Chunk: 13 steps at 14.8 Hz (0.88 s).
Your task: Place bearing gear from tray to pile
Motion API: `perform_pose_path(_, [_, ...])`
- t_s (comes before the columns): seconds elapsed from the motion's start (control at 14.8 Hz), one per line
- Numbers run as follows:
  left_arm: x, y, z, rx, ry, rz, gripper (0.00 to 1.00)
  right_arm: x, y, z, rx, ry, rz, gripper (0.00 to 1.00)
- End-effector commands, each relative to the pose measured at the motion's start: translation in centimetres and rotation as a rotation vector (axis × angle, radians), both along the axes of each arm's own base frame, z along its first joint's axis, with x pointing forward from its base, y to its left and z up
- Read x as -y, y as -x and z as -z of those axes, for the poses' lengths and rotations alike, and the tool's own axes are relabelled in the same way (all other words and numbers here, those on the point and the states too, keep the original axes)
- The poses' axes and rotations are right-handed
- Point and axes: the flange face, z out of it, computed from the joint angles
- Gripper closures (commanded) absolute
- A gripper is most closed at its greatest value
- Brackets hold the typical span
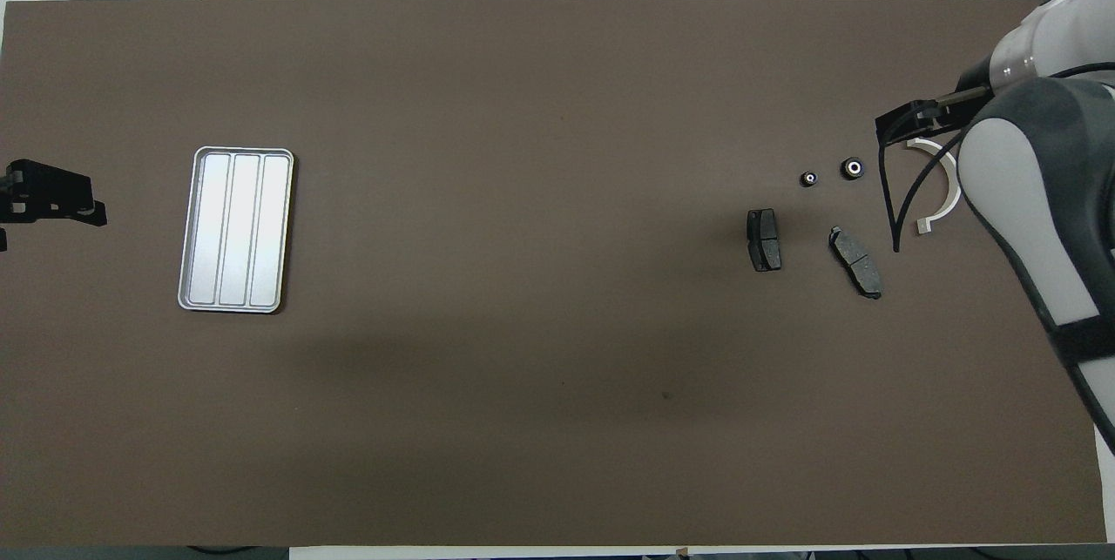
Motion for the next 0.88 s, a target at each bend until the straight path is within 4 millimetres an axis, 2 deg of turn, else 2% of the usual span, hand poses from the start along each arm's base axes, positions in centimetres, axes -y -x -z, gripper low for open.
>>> perform_pose_path(0.0, [0.0,0.4,-0.2,-0.005,0.016,0.009,0.0,1.1,2.7,-2.4,-0.024,0.017,0.043,0.0])
perform_pose_path(0.2, [0.0,0.4,-0.2,-0.005,0.016,0.007,0.0,2.1,4.7,-5.0,-0.003,0.022,0.061,0.0])
perform_pose_path(0.34, [0.0,0.4,-0.2,-0.005,0.016,0.007,0.0,2.2,6.4,-7.1,-0.014,0.025,0.071,0.0])
perform_pose_path(0.4, [0.0,0.4,-0.2,-0.005,0.016,0.007,0.0,2.1,6.6,-7.7,-0.005,0.024,0.072,0.0])
perform_pose_path(0.61, [0.0,0.4,-0.2,-0.005,0.016,0.007,0.0,2.2,7.0,-8.4,0.002,0.015,0.101,0.0])
perform_pose_path(0.81, [0.1,0.4,-0.2,-0.005,0.016,0.01,0.0,1.1,6.7,-8.6,0.02,0.009,0.141,0.0])
